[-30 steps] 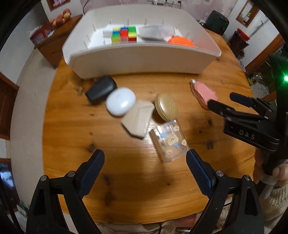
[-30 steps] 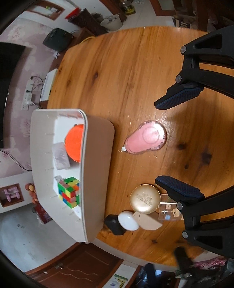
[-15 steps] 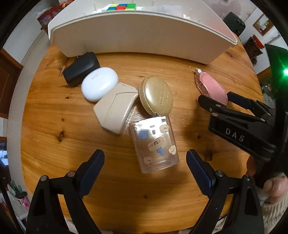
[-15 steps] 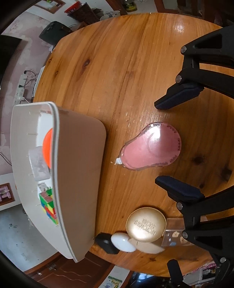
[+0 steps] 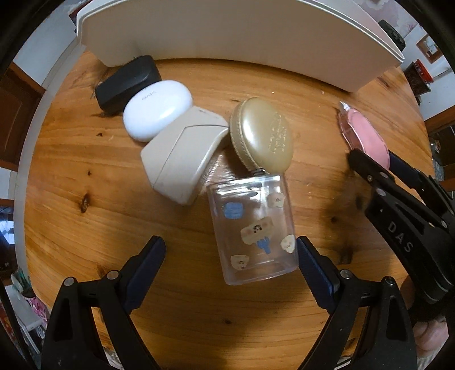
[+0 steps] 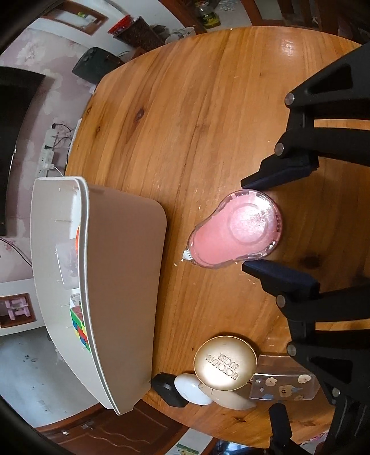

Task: Organize rigid objects
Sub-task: 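Grasp the clear printed box with the left tool while the right tool grasps the pink case, then lift the clear box and pink case and carry both over the bin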

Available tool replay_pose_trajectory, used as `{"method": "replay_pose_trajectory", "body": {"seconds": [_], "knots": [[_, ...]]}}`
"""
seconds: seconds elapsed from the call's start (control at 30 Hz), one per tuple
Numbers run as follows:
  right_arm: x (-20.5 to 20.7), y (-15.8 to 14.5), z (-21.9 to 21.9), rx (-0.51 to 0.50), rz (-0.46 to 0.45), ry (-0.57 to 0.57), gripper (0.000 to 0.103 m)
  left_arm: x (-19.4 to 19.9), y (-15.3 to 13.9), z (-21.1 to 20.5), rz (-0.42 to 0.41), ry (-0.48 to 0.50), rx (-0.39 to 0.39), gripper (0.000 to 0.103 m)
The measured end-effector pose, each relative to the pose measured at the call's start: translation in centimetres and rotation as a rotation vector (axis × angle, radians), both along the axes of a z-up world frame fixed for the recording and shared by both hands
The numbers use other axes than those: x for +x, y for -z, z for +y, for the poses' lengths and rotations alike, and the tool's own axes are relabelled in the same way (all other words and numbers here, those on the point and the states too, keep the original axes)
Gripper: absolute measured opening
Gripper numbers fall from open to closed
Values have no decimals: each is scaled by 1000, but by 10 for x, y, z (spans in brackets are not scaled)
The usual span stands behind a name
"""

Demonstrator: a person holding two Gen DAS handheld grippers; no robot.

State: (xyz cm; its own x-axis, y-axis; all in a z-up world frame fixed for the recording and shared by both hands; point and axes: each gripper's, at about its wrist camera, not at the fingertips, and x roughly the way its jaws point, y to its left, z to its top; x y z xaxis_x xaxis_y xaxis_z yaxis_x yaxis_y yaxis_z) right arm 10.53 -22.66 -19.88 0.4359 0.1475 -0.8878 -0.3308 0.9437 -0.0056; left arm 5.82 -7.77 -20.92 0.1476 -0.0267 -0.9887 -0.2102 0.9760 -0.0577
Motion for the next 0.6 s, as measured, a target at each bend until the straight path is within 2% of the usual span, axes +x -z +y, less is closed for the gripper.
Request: {"method": "replay_pose_trajectory", "body": {"seconds": [0.07, 0.17, 0.33, 0.37, 0.4, 0.5, 0.6], "knots": [[0, -2, -1, 2, 0, 0, 51, 1, 2, -1, -6, -2, 1, 90], [-2, -2, -2, 4, 0, 1, 51, -2, 4, -2, -19, -16, 19, 81], [-7, -3, -1, 4, 0, 2, 51, -6, 7, 2, -32, -11, 12, 75], [-8, -2, 0, 4, 0, 2, 51, -7, 7, 3, -40, -5, 13, 68], [-8, -2, 0, 3, 1, 2, 51, -8, 3, 5, -54, 5, 7, 53], [-11, -2, 2, 3, 4, 3, 50, -12, 2, 9, -72, 21, -30, 53], [-12, -4, 2, 1, 13, 10, 50, -17, 2, 14, -82, 27, -33, 53]]}}
